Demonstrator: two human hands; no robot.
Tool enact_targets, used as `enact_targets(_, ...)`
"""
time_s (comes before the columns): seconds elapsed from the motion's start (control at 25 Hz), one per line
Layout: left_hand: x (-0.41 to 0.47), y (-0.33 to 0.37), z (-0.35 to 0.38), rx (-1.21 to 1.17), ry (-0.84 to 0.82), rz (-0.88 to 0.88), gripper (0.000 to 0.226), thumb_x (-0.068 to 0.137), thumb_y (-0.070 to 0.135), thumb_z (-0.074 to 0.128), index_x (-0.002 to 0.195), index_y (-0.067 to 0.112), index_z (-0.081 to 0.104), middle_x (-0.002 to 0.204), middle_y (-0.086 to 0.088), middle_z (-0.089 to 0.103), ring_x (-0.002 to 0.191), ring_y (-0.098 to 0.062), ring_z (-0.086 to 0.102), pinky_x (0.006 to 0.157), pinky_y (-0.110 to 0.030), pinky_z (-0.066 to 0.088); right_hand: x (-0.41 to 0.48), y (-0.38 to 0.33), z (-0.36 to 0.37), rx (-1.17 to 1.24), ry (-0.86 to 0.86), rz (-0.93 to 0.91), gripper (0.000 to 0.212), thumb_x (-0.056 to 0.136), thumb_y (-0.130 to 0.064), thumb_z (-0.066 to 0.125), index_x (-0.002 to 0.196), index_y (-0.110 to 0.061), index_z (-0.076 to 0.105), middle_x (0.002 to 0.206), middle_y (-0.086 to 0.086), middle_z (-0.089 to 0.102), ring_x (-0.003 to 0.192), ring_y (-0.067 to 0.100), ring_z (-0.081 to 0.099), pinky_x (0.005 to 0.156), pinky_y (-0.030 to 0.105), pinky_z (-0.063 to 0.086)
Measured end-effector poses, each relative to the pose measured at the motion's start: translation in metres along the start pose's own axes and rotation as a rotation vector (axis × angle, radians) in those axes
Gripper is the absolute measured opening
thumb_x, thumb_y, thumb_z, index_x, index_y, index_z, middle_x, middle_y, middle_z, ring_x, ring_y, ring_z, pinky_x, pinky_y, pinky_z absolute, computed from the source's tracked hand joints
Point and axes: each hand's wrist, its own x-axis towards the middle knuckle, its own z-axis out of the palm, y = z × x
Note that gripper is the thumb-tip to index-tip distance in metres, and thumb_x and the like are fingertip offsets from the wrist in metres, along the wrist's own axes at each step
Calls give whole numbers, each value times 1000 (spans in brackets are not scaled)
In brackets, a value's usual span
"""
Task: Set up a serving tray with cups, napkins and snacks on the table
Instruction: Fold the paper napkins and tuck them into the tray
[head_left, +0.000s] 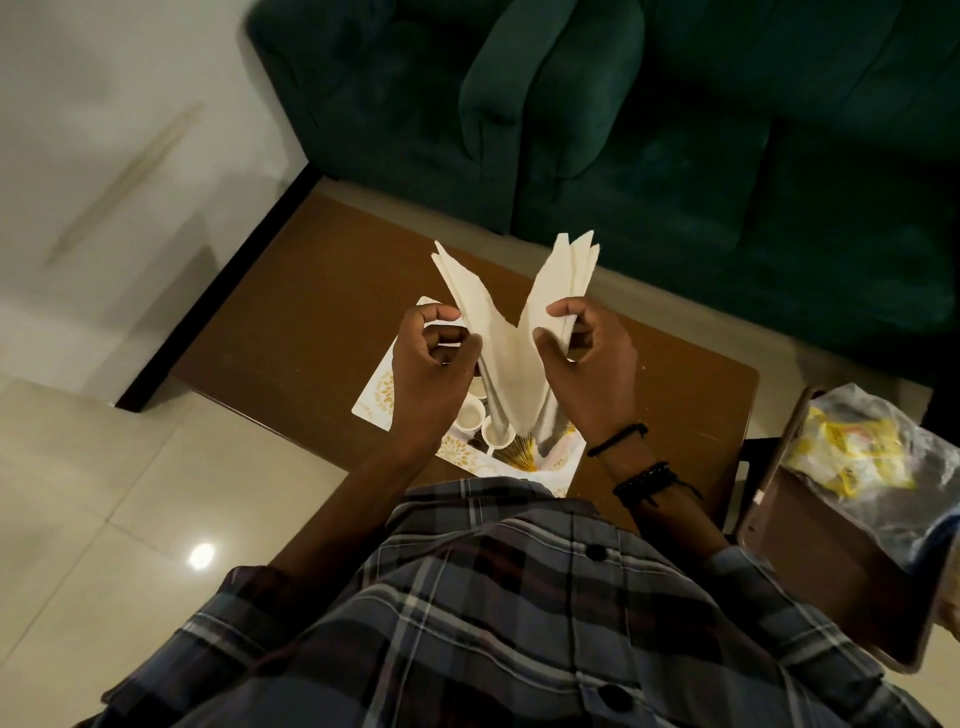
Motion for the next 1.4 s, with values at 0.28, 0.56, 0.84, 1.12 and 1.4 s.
enact_targets(0.28, -4, 2, 4, -59, -75, -20, 33, 83, 6, 70, 113, 8, 55, 98, -20, 72, 85, -30, 73, 80, -47, 61, -8, -8, 7, -58, -184, -127, 25, 89, -8, 60, 112, -15, 69, 111, 4, 66, 96, 14, 61, 80, 28, 57)
enact_targets(0.56, -4, 2, 1, -50, -86, -11, 36, 85, 9, 70, 119, 10, 59, 101, -14, 73, 86, -23, 74, 81, -43, 61, -12, -11, 6, 104, -341, -127, 52, 82, -19, 70, 131, -19, 52, 119, -8, 64, 100, 9, 64, 83, 32, 59)
enact_targets(0.84, 0, 4, -1, -82, -90, -2, 27, 90, 16, 65, 115, 9, 61, 91, -13, 75, 81, -25, 74, 79, -43, 61, -11, -8, 8, 135, -354, -49, 78, 77, -24, 78, 141, -19, 34, 130, 2, 61, 103, 11, 65, 77, 24, 57)
enact_targets(1.12, 27, 8, -12, 36, -130, -163, 53, 79, 53, 69, 119, 20, 55, 118, -3, 62, 104, -16, 61, 73, -22, 55, -2, 1, -2, 669, -345, 396, 53, 83, 2, 67, 131, -10, 49, 121, 8, 66, 109, 24, 64, 90, 40, 56)
enact_targets(1.4, 44, 0, -12, -368, -689, -522, 59, 94, 46, 47, 135, 3, 49, 136, -26, 54, 122, -46, 51, 108, -55, 40, -5, 0, -2, 616, -471, 310, 37, 93, -2, 55, 128, -12, 59, 123, 2, 66, 110, 17, 64, 93, 30, 54)
